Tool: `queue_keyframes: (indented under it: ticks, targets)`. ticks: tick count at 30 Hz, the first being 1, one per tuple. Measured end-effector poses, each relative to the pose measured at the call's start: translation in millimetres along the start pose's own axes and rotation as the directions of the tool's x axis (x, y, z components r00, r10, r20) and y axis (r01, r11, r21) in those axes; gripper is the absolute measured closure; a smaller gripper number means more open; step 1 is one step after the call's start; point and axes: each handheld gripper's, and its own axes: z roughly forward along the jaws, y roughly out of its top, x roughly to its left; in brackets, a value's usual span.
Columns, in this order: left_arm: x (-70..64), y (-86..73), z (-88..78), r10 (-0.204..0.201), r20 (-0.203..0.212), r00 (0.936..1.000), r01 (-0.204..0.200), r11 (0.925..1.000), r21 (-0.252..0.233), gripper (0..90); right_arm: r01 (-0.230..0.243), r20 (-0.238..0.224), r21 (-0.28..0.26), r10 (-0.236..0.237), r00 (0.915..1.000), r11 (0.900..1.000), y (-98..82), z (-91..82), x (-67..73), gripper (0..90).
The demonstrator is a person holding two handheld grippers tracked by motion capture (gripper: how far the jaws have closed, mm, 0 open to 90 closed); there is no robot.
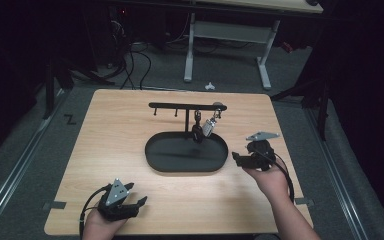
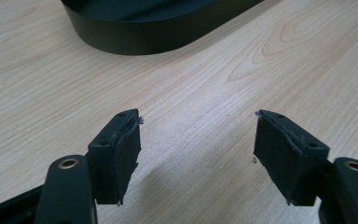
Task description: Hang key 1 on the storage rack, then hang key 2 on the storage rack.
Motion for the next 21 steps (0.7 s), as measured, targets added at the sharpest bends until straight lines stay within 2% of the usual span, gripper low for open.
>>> queue_keyframes:
  ticks: [1,2,4,5,6,8,9,12,14,15,16,17,18,21]
  targets:
    - [-0.7,0.1,0.6,0.006,-0.002,1.0000,-0.006,1.0000,0.003,31.8,0.014,0.008,-0.011,-0.014,0.9999,1.000,-13.7,2.4,1.1,28.7]
    - [-1.2,0.1,0.6,0.010,-0.002,0.9999,-0.010,0.9999,0.008,31.8,0.014,0.008,-0.011,-0.014,0.9999,1.000,-13.7,2.4,1.1,28.7]
    - [-2.5,0.0,0.9,0.011,-0.002,0.9999,-0.011,0.9999,0.011,31.9,0.001,-0.009,-0.030,-0.002,1.0000,1.000,-27.5,4.4,2.0,30.4]
    - [-3.0,0.3,0.9,0.014,-0.005,0.9999,-0.014,0.9998,0.012,31.9,-0.019,-0.029,-0.037,0.018,0.9994,0.999,-40.3,6.5,1.7,30.4]
    - [-3.6,0.5,0.9,0.014,-0.008,0.9999,-0.014,0.9998,0.010,31.9,-0.019,-0.029,-0.037,0.018,0.9994,0.999,-40.3,6.5,1.7,30.4]
    - [-4.1,0.9,1.2,0.012,-0.011,0.9999,-0.012,0.9999,0.009,31.9,-0.030,-0.039,-0.052,0.028,0.9988,0.998,-52.1,7.7,1.7,29.3]
    - [-4.2,1.3,2.1,0.009,-0.010,0.9999,-0.009,0.9999,0.010,31.9,-0.018,-0.035,-0.070,0.016,0.9993,0.997,-62.9,8.5,2.8,28.5]
    - [-3.5,3.0,5.3,0.015,-0.014,0.9998,-0.015,0.9998,0.015,31.9,-0.005,-0.028,-0.084,0.003,0.9996,0.996,-73.5,8.8,5.6,26.3]
    - [-2.9,3.3,7.1,0.010,-0.013,0.9999,-0.009,0.9998,0.015,31.9,-0.015,-0.037,-0.106,0.011,0.9992,0.994,-83.0,8.5,7.6,24.7]
    - [-2.9,3.2,7.8,0.006,-0.013,0.9999,-0.005,0.9999,0.014,31.9,-0.013,-0.040,-0.126,0.007,0.9992,0.992,-92.0,8.1,9.9,20.8]
    - [-3.3,3.1,8.0,0.004,-0.012,0.9999,-0.004,0.9999,0.015,31.9,-0.013,-0.040,-0.126,0.007,0.9992,0.992,-92.0,8.1,9.9,20.8]
    - [-3.9,2.7,8.1,0.004,-0.013,0.9999,-0.004,0.9999,0.012,31.9,-0.009,-0.030,-0.146,0.005,0.9995,0.989,-100.8,6.6,11.5,16.4]
    - [-4.3,2.2,7.8,0.006,-0.013,0.9999,-0.006,0.9999,0.013,31.9,-0.009,-0.030,-0.146,0.005,0.9995,0.989,-100.8,6.6,11.5,16.4]
    - [-4.9,1.4,5.6,0.003,-0.016,0.9999,-0.003,1.0000,0.007,31.9,-0.010,0.004,-0.187,0.011,0.9999,0.982,-115.4,4.8,12.2,15.4]
